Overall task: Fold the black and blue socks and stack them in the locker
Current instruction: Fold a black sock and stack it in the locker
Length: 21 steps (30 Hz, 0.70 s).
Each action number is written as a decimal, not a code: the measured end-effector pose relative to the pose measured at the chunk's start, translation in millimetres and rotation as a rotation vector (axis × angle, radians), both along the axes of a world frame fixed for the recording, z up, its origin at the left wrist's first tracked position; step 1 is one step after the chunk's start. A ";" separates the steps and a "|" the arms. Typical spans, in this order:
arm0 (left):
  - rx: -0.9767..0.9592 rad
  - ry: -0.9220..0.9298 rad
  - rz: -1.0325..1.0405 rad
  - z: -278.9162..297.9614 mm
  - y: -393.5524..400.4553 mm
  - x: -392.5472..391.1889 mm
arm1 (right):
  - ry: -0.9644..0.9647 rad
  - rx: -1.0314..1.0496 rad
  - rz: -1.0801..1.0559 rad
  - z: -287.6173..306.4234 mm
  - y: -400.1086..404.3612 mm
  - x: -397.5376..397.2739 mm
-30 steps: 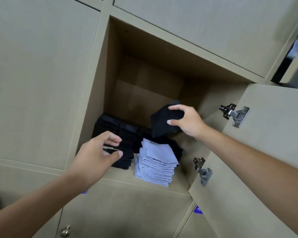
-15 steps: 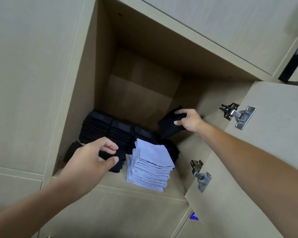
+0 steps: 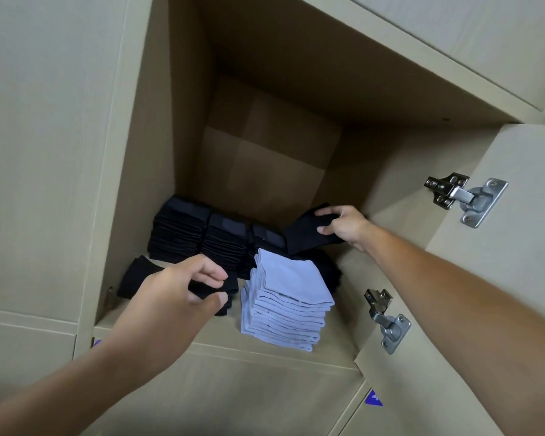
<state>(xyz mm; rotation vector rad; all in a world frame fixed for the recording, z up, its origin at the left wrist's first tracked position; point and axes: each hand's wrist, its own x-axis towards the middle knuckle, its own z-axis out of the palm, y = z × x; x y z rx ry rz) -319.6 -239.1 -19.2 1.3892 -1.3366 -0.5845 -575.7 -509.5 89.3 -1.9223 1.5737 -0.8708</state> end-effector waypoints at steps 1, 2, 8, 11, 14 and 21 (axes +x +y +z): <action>0.000 0.001 -0.002 -0.2 0.1 0.3 | 0.019 -0.004 -0.011 -2.0 -1.8 -0.2; 0.001 0.001 -0.003 -0.5 0.4 0.7 | 0.042 -0.006 -0.018 -3.1 -2.8 -0.1; 0.003 -0.022 0.002 -2.0 0.3 4.2 | 0.200 0.020 -0.092 -11.8 -7.9 -1.8; 0.004 -0.026 0.003 -4.3 0.3 5.8 | 0.209 0.019 -0.145 -21.9 -11.9 -2.7; 0.010 -0.031 -0.002 -6.6 0.9 6.4 | 0.241 0.010 -0.180 -29.8 -15.8 -3.2; 0.023 -0.061 -0.007 -8.1 -1.0 6.5 | 0.418 -0.060 -0.217 -18.5 -0.9 2.2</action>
